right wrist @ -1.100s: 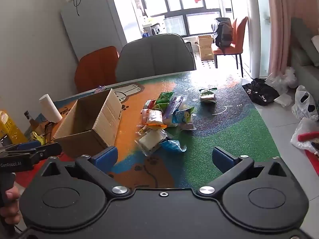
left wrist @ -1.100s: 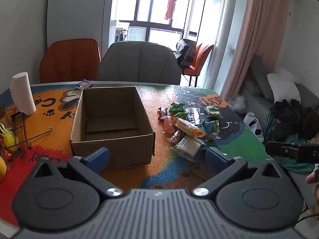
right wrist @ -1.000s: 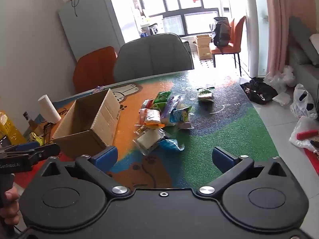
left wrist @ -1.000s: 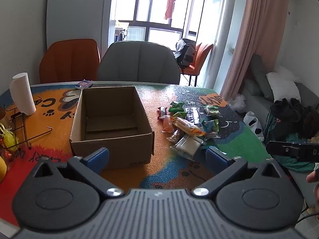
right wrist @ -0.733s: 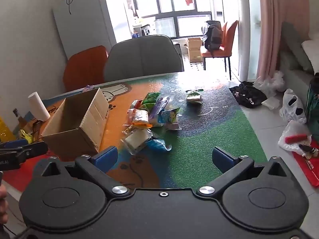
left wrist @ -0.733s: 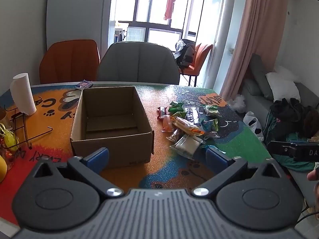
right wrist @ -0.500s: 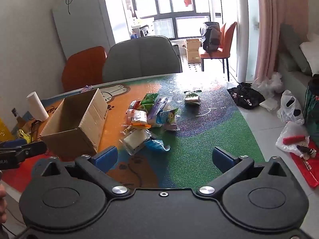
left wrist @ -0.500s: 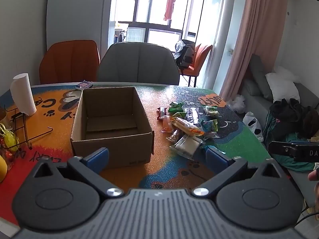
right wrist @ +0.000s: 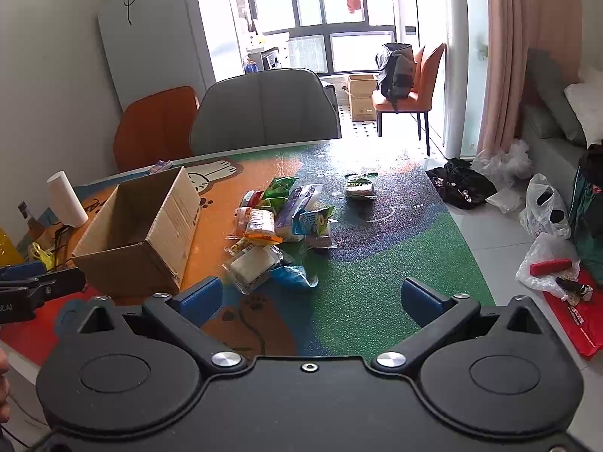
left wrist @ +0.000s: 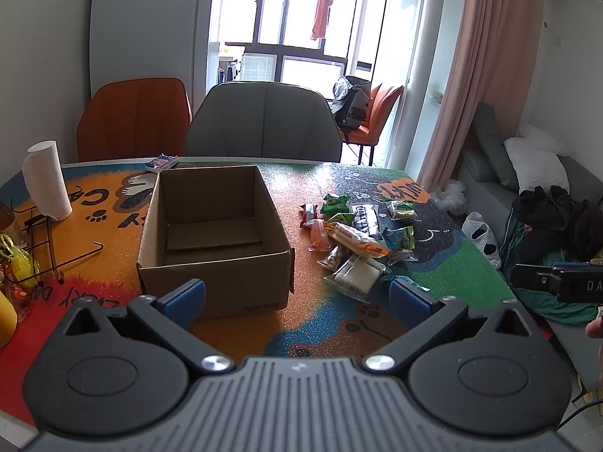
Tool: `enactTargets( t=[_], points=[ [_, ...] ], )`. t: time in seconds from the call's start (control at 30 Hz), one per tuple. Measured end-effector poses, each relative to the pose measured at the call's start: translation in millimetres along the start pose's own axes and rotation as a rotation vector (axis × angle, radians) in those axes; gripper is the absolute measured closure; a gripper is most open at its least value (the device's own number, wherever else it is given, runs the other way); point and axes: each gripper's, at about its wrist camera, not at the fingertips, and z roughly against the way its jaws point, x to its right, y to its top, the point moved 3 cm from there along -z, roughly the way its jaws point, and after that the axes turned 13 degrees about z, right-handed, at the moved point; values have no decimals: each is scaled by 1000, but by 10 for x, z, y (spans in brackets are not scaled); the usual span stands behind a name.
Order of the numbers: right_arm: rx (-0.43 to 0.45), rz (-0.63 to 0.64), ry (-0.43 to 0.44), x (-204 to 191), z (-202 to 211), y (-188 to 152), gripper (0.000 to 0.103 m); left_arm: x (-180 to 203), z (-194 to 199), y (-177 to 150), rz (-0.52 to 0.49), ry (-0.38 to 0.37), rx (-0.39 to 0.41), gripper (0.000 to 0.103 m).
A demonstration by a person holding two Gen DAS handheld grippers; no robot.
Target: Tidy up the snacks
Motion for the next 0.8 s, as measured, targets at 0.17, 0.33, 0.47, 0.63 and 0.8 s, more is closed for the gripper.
enactTargets(
  t=[0.17,0.33,0.47,0.63,0.8],
  points=[
    [-6,4,-3,-22,-3,-4,0,0,15,-5,0,-11,6,0],
    [-11,7,-4,-42,-6,1,0,21,7,-14,-1,-21,4,0],
    [-14,10,3,-48,-6,11,0,7,-7,-17,4,-12,4,0],
    [-12,14,3,-54,-9,18,0,-16,-3,-11,15,-6,6,0],
    [-13,13,5,-54,9,11,0,-17,-1,-18,18,-4,5,0]
  ],
)
